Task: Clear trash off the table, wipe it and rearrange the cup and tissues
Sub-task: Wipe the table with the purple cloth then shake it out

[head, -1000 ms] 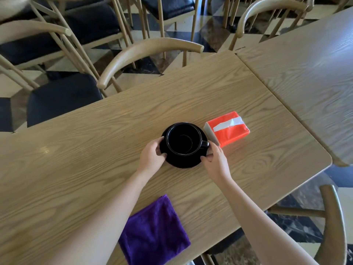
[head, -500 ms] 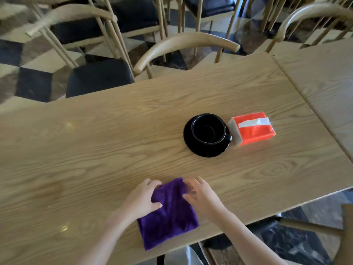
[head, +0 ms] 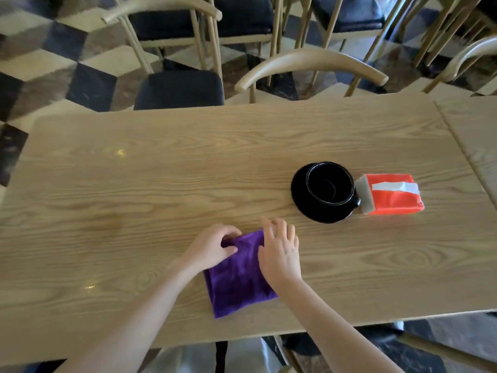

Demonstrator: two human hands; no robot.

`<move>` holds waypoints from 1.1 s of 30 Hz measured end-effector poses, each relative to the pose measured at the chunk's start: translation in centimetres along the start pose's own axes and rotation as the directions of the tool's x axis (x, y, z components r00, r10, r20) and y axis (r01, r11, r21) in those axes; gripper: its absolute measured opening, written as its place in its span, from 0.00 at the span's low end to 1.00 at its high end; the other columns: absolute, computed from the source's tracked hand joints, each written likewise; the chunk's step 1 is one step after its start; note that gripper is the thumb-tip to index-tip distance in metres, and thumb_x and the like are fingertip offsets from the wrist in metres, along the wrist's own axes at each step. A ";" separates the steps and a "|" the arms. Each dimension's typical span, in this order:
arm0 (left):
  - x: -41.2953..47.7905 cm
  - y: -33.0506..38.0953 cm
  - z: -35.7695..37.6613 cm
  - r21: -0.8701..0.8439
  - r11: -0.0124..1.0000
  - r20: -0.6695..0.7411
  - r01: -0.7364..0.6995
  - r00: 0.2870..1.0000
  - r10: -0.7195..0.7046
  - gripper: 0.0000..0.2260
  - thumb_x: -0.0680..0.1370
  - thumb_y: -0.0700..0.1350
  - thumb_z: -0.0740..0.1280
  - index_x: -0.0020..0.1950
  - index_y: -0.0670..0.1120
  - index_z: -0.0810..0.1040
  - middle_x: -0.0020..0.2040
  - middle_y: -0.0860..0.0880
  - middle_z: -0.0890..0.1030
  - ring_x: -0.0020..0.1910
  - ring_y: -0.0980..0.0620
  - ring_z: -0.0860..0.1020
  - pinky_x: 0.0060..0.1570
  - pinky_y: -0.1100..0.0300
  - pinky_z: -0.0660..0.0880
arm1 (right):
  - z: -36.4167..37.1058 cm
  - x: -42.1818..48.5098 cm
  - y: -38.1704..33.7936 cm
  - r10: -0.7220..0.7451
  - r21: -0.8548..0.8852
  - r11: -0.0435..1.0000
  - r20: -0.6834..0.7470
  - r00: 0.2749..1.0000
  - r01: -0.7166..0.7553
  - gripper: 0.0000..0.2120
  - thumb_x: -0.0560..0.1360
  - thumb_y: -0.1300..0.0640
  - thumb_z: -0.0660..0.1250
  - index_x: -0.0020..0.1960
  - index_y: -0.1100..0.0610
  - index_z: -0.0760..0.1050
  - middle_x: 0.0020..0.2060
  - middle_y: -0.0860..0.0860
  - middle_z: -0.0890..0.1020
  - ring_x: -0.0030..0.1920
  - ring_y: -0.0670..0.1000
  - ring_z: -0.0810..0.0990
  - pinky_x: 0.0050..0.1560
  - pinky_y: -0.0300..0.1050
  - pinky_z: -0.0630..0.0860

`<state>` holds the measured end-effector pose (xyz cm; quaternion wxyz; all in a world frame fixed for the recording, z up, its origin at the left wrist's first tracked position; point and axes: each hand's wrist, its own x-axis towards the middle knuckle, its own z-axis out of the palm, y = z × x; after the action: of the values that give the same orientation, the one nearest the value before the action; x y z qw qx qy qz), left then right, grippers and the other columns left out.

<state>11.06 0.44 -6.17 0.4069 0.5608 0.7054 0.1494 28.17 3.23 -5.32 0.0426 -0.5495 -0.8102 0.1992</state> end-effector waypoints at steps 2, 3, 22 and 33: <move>1.2 -0.4 -0.6 -0.116 0.993 -0.159 -0.004 0.987 -0.015 0.16 0.74 0.38 0.67 0.61 0.46 0.77 0.56 0.46 0.79 0.56 0.49 0.77 0.61 0.54 0.71 | 1.1 -0.8 -1.1 -0.299 -0.142 0.944 0.026 0.954 0.299 0.31 0.65 0.44 0.72 0.66 0.53 0.72 0.62 0.55 0.77 0.60 0.59 0.77 0.60 0.56 0.75; 1.7 -0.9 -1.0 -0.133 0.991 -0.255 -0.007 0.966 -0.028 0.16 0.75 0.37 0.66 0.62 0.46 0.75 0.59 0.46 0.79 0.59 0.48 0.76 0.64 0.53 0.70 | 1.9 -1.6 -1.3 -0.444 -0.182 0.869 0.120 0.888 0.459 0.34 0.64 0.37 0.69 0.67 0.51 0.71 0.64 0.54 0.76 0.63 0.58 0.76 0.61 0.60 0.74; 4.1 -9.4 -4.1 0.498 0.860 -0.362 0.112 0.928 0.089 0.27 0.78 0.56 0.50 0.74 0.46 0.58 0.76 0.44 0.57 0.75 0.44 0.54 0.74 0.48 0.50 | 6.5 4.6 -2.1 -0.534 -0.231 0.837 -0.147 0.832 0.496 0.19 0.74 0.47 0.60 0.63 0.49 0.76 0.61 0.46 0.79 0.58 0.51 0.80 0.61 0.54 0.75; 4.0 -9.9 -6.9 0.172 0.985 -0.272 0.031 0.962 0.017 0.24 0.80 0.49 0.57 0.75 0.49 0.57 0.77 0.49 0.53 0.76 0.53 0.47 0.73 0.56 0.46 | 5.0 11.9 -5.6 -0.194 -0.062 0.979 -0.031 0.981 0.192 0.26 0.78 0.45 0.57 0.73 0.52 0.61 0.72 0.52 0.66 0.71 0.57 0.63 0.73 0.56 0.53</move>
<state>-0.78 2.52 -10.09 0.2559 0.5660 0.7670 0.1610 17.15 10.85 -9.65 0.0604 -0.4730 -0.8643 0.1603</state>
